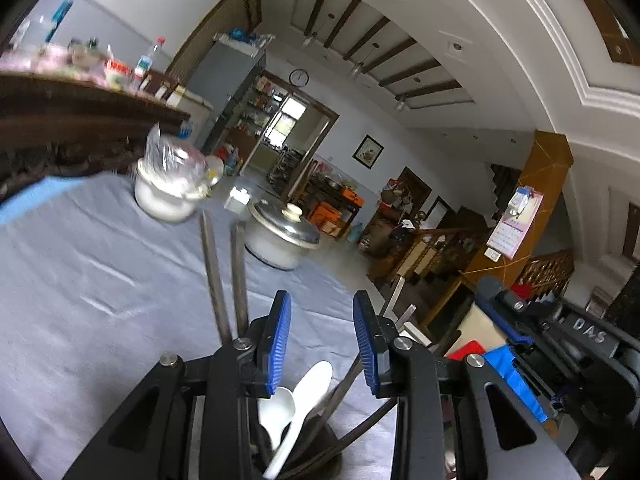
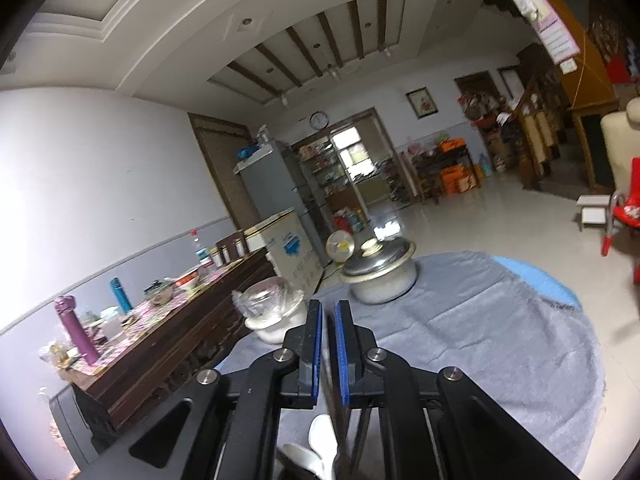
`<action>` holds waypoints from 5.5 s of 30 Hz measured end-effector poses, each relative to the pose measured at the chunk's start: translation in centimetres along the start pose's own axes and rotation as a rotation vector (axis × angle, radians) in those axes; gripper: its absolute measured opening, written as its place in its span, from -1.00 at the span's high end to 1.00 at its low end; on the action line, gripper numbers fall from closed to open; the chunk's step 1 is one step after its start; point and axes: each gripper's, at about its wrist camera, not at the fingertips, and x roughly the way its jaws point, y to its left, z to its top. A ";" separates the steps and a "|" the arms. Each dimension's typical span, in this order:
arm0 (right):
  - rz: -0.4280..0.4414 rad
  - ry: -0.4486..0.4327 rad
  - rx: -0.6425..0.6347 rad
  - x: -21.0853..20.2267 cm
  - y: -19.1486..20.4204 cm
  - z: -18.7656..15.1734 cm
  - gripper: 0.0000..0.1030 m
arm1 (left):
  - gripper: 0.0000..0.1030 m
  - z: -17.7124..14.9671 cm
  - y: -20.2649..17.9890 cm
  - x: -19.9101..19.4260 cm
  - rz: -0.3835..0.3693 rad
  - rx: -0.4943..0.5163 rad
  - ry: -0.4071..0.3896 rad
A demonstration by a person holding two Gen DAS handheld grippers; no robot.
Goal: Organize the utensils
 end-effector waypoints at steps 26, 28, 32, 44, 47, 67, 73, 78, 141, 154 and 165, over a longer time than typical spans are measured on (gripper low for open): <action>-0.039 0.065 -0.013 -5.9 0.4 -0.5 0.29 | -0.63 2.6 -3.7 -6.8 0.431 0.363 0.133; -0.049 0.074 -0.021 -6.3 0.4 -0.6 0.22 | -0.64 2.8 -3.8 -7.2 0.441 0.366 0.131; -0.068 0.077 -0.034 -7.4 0.3 -0.9 -0.07 | -0.65 2.8 -4.2 -8.1 0.472 0.386 0.131; -0.164 0.170 -0.123 -9.0 1.2 -2.7 -0.16 | -0.80 3.0 -5.5 -10.3 0.537 0.431 0.119; -0.185 0.192 -0.150 -9.5 1.5 -3.2 -0.17 | -0.82 3.1 -5.6 -11.0 0.548 0.429 0.112; -0.250 0.281 -0.101 -11.7 4.0 -5.6 -0.31 | -0.83 3.5 -5.2 -15.4 0.608 0.457 0.164; -0.242 0.303 -0.113 -11.2 5.0 -6.3 -0.31 | -0.83 3.6 -4.4 -15.8 0.613 0.433 0.173; -0.238 0.309 -0.117 -11.2 5.6 -6.6 -0.31 | -0.83 3.2 -4.4 -16.1 0.613 0.446 0.177; -0.235 0.285 -0.143 -11.6 6.7 -6.4 -0.32 | -0.83 3.4 -3.9 -16.8 0.613 0.414 0.166; -0.235 0.282 -0.149 -11.6 7.0 -6.3 -0.32 | -0.83 3.6 -3.6 -17.0 0.616 0.410 0.161; -0.237 0.276 -0.153 -11.7 7.2 -6.1 -0.32 | -0.83 3.5 -3.4 -17.1 0.615 0.402 0.161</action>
